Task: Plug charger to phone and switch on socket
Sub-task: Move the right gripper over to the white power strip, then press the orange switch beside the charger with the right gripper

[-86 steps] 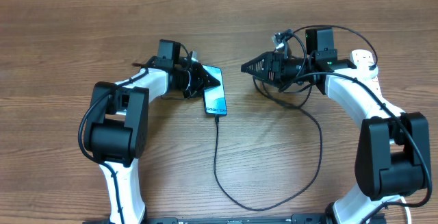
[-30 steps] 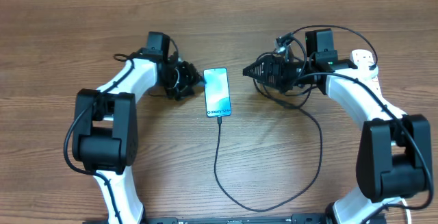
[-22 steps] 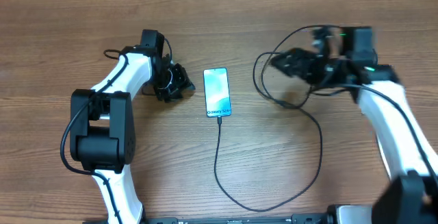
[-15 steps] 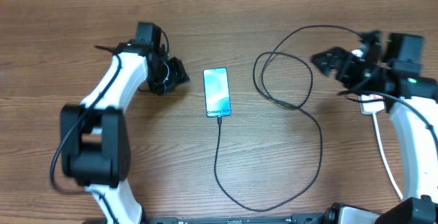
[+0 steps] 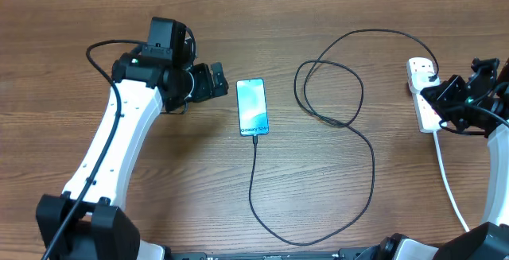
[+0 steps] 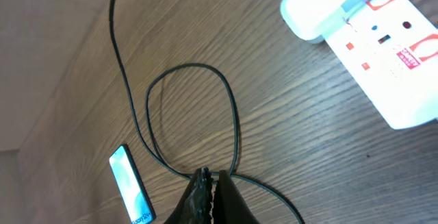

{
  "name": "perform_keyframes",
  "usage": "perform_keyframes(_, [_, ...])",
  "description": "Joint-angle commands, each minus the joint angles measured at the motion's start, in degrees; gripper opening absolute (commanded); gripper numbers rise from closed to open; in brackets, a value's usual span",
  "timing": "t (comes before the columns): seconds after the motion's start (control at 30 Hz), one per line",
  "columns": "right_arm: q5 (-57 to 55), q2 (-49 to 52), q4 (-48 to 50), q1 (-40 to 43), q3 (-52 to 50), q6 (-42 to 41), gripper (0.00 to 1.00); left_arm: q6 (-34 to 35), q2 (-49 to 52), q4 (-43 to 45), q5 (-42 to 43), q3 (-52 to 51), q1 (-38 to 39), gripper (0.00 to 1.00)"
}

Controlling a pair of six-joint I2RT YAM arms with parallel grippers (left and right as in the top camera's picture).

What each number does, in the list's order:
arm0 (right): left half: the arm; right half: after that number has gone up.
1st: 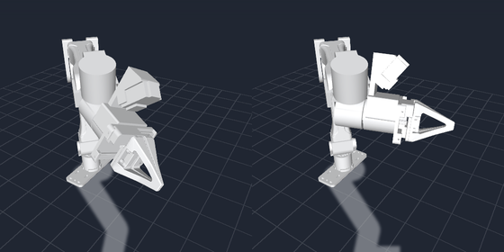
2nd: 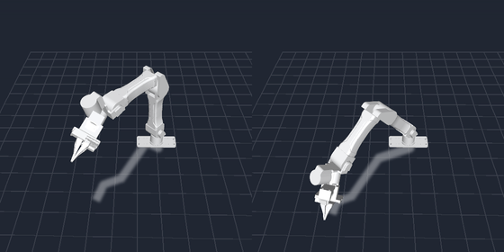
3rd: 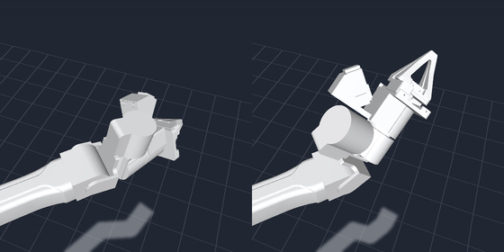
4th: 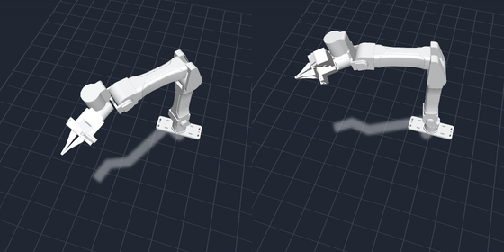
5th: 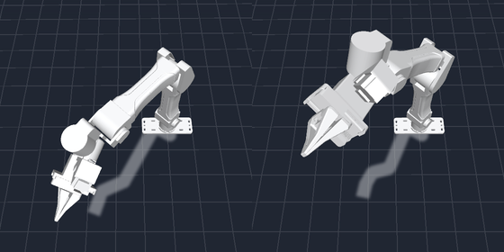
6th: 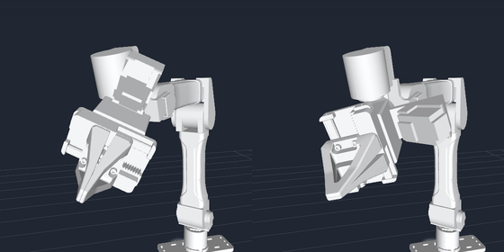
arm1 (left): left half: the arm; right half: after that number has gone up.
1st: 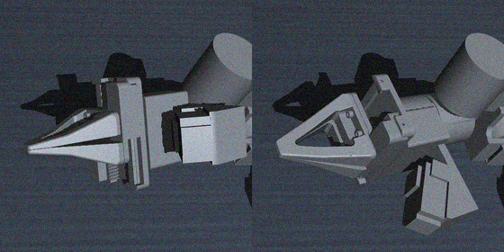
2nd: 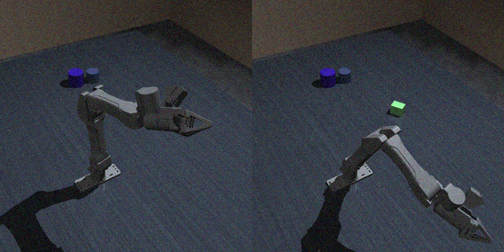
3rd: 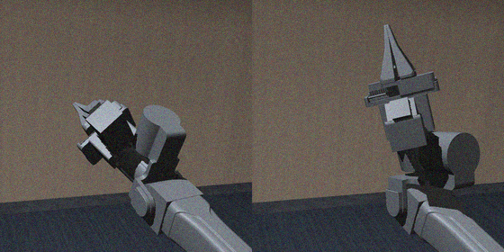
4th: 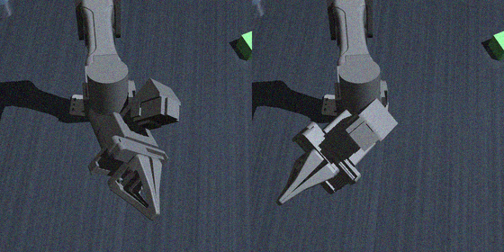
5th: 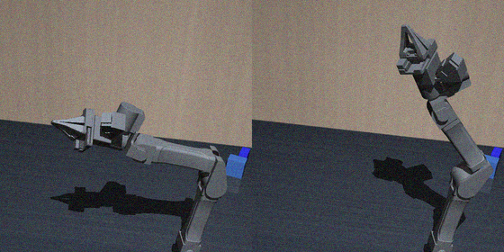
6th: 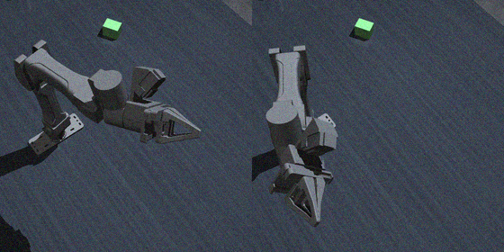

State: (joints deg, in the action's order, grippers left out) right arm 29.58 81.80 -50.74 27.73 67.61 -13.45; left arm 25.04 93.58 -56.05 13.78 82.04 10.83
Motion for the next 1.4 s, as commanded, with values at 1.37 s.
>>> perform_keyframes(1.37, [-13.73,4.55,8.0,0.28,0.7,-0.22,0.04,0.55,-19.32,0.2,-20.81,-13.0,13.18,0.99])
